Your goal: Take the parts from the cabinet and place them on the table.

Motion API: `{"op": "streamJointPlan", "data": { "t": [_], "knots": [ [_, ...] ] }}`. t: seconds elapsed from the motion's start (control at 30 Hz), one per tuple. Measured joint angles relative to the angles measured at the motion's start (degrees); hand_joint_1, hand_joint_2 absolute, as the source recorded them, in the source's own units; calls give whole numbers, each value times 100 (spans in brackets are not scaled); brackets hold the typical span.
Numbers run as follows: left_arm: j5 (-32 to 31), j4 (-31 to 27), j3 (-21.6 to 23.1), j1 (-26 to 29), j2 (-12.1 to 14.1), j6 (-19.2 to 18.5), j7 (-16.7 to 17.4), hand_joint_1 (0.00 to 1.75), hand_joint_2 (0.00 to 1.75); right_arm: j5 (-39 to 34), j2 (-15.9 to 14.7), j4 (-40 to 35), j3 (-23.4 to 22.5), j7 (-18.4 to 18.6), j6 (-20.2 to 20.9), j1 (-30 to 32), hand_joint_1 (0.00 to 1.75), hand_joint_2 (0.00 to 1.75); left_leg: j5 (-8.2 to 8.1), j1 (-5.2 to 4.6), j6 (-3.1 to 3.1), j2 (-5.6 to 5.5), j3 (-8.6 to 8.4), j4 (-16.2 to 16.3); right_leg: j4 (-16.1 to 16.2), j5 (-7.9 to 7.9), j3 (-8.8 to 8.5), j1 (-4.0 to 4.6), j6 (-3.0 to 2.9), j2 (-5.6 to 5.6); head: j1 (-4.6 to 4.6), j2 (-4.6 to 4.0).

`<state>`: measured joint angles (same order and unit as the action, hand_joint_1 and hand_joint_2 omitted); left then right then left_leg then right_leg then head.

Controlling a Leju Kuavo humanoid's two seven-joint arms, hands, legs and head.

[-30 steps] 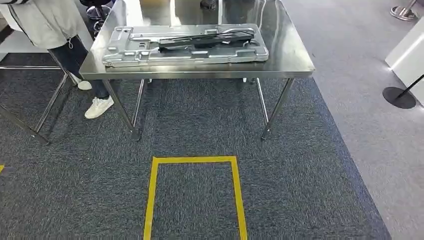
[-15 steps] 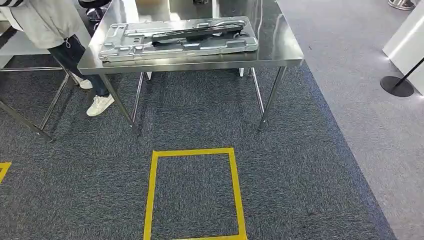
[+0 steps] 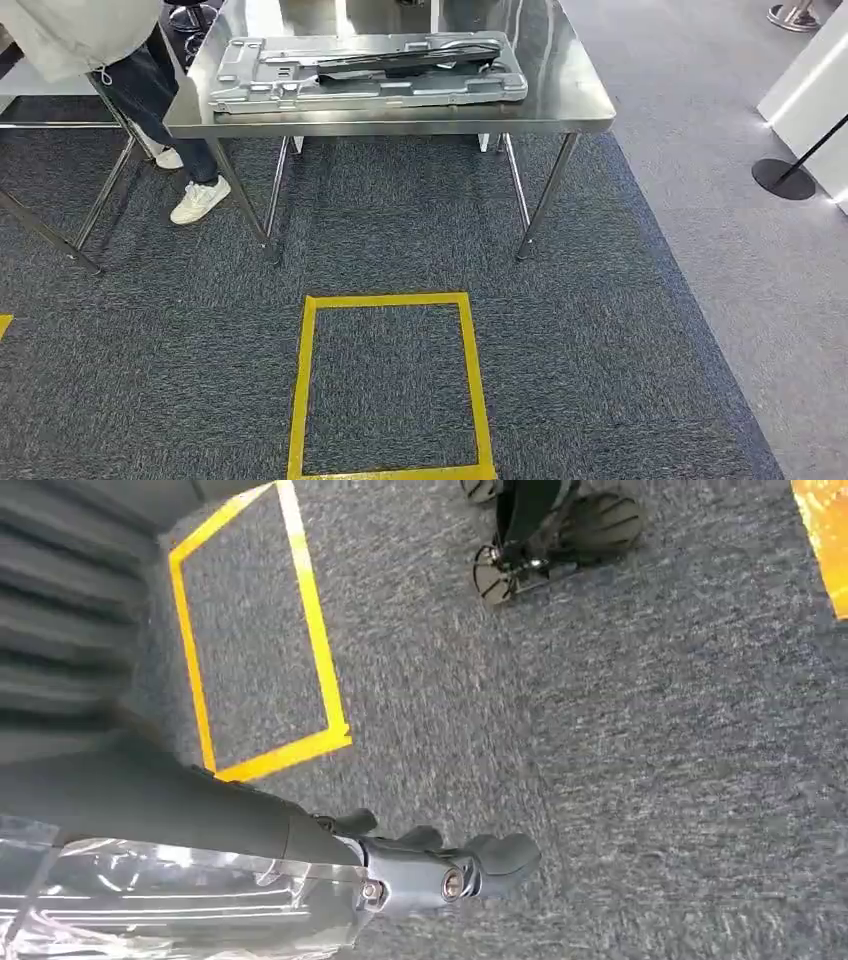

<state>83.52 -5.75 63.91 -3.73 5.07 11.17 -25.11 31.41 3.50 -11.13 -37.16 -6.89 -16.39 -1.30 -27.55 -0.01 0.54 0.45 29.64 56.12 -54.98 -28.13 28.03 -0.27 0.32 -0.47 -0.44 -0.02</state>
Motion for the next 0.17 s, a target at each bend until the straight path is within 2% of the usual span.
{"op": "streamJointPlan", "data": {
  "t": [0.07,0.1,0.17],
  "knots": [
    [0,0,0,-3,-4,2,0,0,175,0,0,0,0,-11,55,-5,0,175,10,-6,20,1,8,3,12,15,4,-5,29,0,-2,2],
    [0,0,0,-4,-7,9,2,0,175,0,0,0,0,-20,59,-4,0,0,11,-9,22,1,13,4,13,18,8,-8,38,0,-2,2],
    [0,0,2,-5,-7,15,2,0,175,-2,0,0,-9,-52,68,-5,0,0,15,-13,28,1,18,5,14,28,14,-11,56,0,-4,2]
  ]
}}
